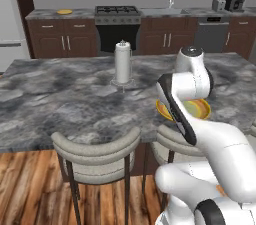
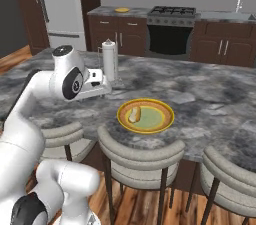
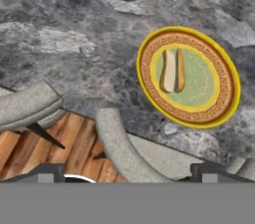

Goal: Move the hot dog bun to the plate on the dining table and place the condiment next to that plate. Then navigate to the fridge and take the sausage and place it on the plate as well.

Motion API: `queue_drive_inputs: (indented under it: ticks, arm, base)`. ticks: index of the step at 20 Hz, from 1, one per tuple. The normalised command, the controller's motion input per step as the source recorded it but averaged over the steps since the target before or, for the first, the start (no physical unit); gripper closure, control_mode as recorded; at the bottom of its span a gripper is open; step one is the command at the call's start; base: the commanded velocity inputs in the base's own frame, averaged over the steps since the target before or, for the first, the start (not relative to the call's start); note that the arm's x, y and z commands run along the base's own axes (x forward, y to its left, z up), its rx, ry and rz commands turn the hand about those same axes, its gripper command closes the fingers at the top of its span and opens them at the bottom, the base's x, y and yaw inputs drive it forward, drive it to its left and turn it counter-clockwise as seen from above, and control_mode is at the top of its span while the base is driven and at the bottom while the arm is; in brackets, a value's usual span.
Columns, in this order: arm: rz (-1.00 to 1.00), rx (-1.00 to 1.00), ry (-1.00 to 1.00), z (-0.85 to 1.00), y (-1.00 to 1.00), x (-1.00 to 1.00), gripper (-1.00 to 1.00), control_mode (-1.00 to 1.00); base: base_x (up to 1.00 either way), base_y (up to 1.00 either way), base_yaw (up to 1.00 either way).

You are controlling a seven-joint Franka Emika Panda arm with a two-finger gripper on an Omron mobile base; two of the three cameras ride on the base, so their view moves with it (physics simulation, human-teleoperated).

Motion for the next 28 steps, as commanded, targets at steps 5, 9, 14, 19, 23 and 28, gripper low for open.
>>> queue_drive_inputs:
  ticks: [5, 9, 14, 19, 23, 28]
  arm:
    - [0.06, -0.07, 0.0, 0.0, 0.57, -0.4, -1.0, 1.0]
    - [0.0, 0.0, 0.0, 0.0, 0.0, 0.0, -1.0, 1.0]
    - [0.0, 0.0, 0.0, 0.0, 0.0, 0.0, -1.0, 1.0]
    - [0.0, 0.0, 0.0, 0.0, 0.0, 0.0, -1.0, 1.0]
    - [0.0, 0.0, 0.0, 0.0, 0.0, 0.0, -1.0, 1.0]
    - [0.0, 0.0, 0.0, 0.0, 0.0, 0.0, -1.0, 1.0]
  base:
    - [-0.12, 0.16, 0.02]
    - [-0.81, 0.96, 0.1]
    - [-0.82, 1.0, 0.07]
    - [-0.46, 1.0, 0.01]
    - [-0.04, 1.0, -0.04]
    - [0.11, 1.0, -0.22]
